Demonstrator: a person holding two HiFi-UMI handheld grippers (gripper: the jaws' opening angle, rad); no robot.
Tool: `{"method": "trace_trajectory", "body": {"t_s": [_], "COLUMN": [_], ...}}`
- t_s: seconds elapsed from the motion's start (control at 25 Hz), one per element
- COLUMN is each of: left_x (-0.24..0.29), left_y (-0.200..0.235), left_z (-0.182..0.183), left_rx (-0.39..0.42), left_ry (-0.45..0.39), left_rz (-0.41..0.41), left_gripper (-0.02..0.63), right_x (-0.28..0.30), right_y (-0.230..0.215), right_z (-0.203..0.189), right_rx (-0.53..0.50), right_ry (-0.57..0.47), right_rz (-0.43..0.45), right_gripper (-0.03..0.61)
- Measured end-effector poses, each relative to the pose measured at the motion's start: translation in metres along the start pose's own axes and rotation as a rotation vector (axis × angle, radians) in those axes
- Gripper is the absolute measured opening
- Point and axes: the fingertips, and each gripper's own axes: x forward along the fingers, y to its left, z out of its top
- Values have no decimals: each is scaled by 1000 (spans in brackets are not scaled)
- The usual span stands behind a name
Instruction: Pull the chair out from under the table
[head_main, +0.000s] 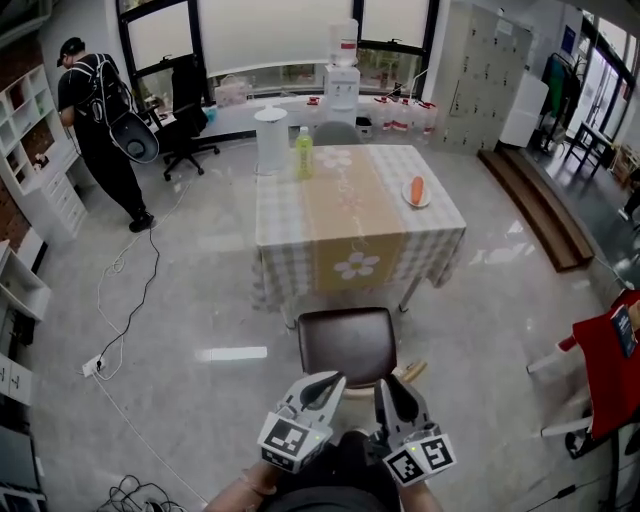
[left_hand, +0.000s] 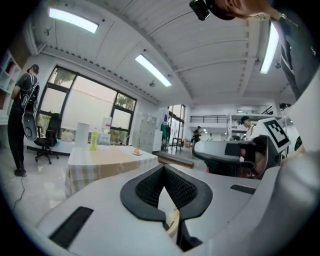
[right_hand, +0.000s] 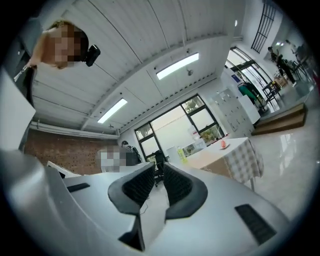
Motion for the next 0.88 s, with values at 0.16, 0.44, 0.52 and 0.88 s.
{"method": "trace_trajectory", "body": {"t_s": [0.16,0.44,0.52,0.88], "left_x": [-9,-24,-26,-20], "left_y": [-16,-37,-35,-35], "left_z": [-3,-19,-21,-20], "left_rx": [-21,80,78,71], "left_ry": [-78,-36,-41,-47], "left_rz": [-8,-40,-37,-39], "left_gripper": [9,9,9,9], "right_x": [-12,-21,-18,-17], "right_y": [19,23,23,19], "right_z": [-28,-57,-56,-55], "right_rx": [-25,-133,-135,-146], "right_ry": [55,153,141,147], "right_rz": [-56,-169,-172,-169], "right_gripper": [41,12,12,12]}}
